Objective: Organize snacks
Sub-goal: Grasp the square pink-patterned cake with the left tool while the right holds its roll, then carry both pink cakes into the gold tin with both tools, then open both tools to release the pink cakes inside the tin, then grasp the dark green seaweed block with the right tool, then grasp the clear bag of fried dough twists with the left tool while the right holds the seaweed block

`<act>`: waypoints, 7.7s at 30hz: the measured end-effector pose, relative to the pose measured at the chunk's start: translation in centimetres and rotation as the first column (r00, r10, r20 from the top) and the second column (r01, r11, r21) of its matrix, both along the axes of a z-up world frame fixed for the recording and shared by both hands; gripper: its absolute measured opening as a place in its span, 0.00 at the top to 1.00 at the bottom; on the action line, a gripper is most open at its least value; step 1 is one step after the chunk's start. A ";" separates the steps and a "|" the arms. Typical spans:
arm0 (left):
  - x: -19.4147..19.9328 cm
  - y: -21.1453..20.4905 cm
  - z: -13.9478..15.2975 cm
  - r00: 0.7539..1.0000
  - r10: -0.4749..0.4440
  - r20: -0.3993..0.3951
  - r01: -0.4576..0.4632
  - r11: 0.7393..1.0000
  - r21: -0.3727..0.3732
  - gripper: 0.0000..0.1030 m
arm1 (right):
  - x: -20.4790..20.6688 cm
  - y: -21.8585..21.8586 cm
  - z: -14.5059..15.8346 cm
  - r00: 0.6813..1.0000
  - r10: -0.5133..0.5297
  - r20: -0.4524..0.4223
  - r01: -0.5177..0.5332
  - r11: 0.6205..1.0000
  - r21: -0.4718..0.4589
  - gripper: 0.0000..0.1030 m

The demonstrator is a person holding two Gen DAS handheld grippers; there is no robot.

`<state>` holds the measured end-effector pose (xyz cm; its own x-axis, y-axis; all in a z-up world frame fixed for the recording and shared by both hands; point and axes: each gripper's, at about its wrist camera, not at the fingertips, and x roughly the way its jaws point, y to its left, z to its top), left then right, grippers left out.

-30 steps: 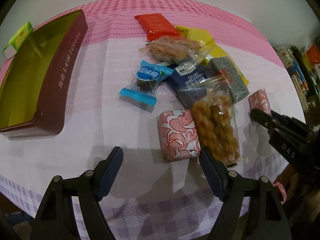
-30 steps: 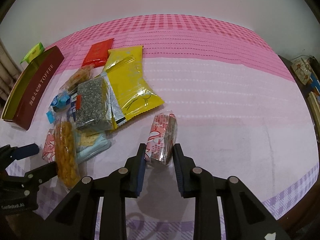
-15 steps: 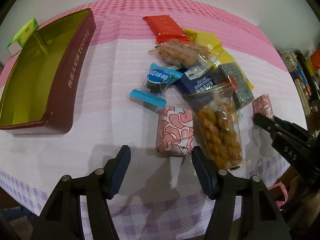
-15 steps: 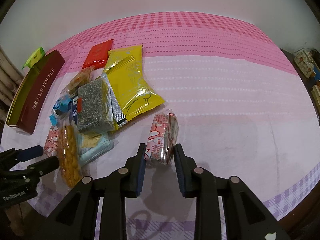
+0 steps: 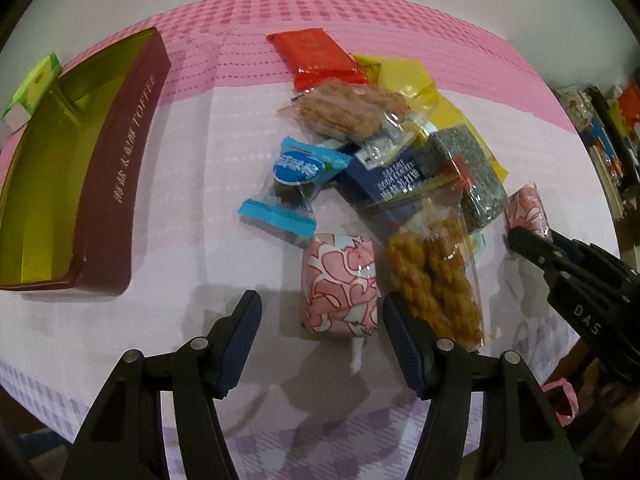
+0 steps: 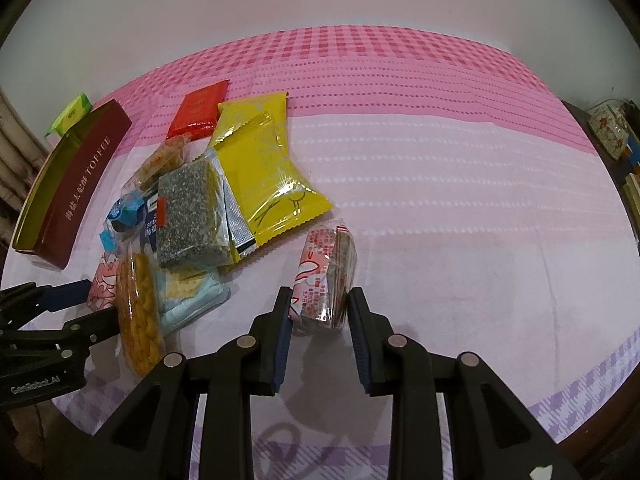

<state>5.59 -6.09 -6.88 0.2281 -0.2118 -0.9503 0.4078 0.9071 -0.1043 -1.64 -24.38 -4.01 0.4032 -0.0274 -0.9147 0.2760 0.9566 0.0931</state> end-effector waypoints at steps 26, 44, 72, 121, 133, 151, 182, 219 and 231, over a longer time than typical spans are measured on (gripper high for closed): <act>-0.7 1.3 1.9 0.998 -0.062 0.034 0.062 0.998 -0.006 0.68 | 0.1 0.2 0.5 1.000 0.005 0.013 -0.005 1.000 -0.025 0.81; -0.5 4.3 6.8 0.991 -0.049 0.122 0.055 0.997 -0.047 0.69 | 0.4 0.9 0.4 1.000 0.023 0.007 -0.022 0.997 -0.072 0.80; 10.7 20.2 1.4 0.969 0.216 0.124 -0.231 0.964 0.128 0.69 | 0.0 0.7 3.2 0.997 -0.047 0.053 0.054 0.989 -0.137 0.82; 7.3 29.0 4.8 0.867 0.449 0.215 -0.467 0.883 0.039 0.43 | 14.7 29.9 3.1 0.924 0.378 0.053 -0.376 0.926 -0.041 0.81; 7.8 30.2 4.4 0.843 0.503 0.190 -0.516 0.856 0.023 0.41 | 15.2 31.7 0.7 0.912 0.410 -0.001 -0.410 0.911 -0.032 0.81; 7.9 30.1 4.3 0.844 0.502 0.191 -0.515 0.857 0.024 0.38 | 14.4 30.9 3.1 0.910 0.412 0.058 -0.412 0.911 -0.008 0.57; 3.5 19.9 7.1 0.920 0.309 0.240 -0.320 0.947 0.006 0.36 | 3.0 5.9 3.7 0.968 0.247 0.052 -0.240 0.964 -0.118 0.57; 0.3 3.3 2.2 0.980 0.193 -0.050 -0.195 0.980 -0.038 0.36 | 0.4 0.4 0.4 0.984 0.178 0.003 -0.177 0.981 -0.082 0.68; 1.6 -0.3 1.5 0.943 0.283 -0.175 -0.307 0.943 -0.129 0.36 | 0.5 -0.3 -0.6 0.985 0.170 -0.027 -0.171 0.984 -0.055 0.68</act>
